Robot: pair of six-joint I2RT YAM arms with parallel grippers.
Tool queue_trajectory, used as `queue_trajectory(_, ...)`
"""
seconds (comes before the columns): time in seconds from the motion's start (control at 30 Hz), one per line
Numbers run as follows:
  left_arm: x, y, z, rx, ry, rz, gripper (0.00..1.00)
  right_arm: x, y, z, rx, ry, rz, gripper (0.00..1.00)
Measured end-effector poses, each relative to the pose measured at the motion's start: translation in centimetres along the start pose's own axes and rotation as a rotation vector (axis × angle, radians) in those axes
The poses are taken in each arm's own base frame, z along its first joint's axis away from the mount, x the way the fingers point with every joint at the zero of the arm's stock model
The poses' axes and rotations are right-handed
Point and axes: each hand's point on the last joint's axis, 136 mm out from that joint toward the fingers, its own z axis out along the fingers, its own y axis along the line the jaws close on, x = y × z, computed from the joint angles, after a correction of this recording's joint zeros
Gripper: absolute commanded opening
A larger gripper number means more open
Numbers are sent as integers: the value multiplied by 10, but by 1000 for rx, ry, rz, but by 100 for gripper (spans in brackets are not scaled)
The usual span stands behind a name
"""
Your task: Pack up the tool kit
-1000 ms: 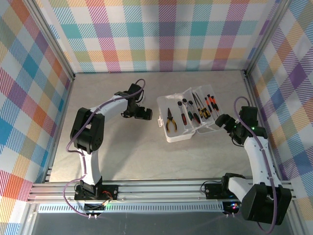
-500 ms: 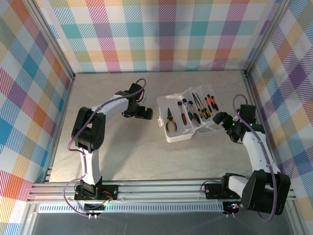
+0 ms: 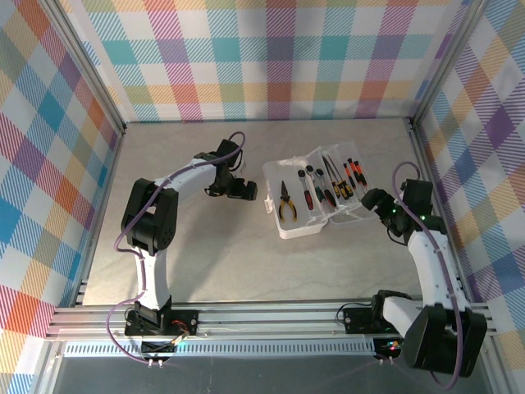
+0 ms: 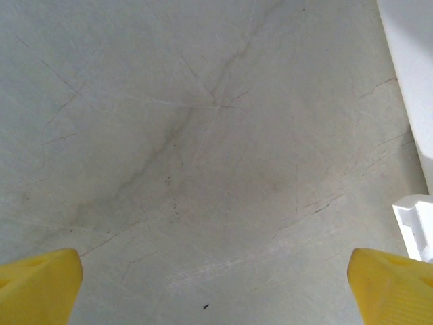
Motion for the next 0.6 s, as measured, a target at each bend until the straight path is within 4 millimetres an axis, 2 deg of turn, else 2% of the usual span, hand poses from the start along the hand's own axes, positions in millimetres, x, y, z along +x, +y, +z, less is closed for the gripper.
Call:
queue_trajectory(0.13, 0, -1, 0, 5, 1, 0, 100, -5, -7, -15, 30, -54, 12, 89)
queue_trajectory(0.3, 0, -1, 0, 7, 2, 0, 100, 6, -26, -14, 109, -27, 64, 85)
queue_trajectory(0.43, 0, -1, 1, 7, 4, 0, 100, 22, -40, -4, 144, 22, 108, 79)
queue_trajectory(0.6, -3, -2, 0, 10, -5, 1, 100, 46, -54, 21, 171, 123, 161, 70)
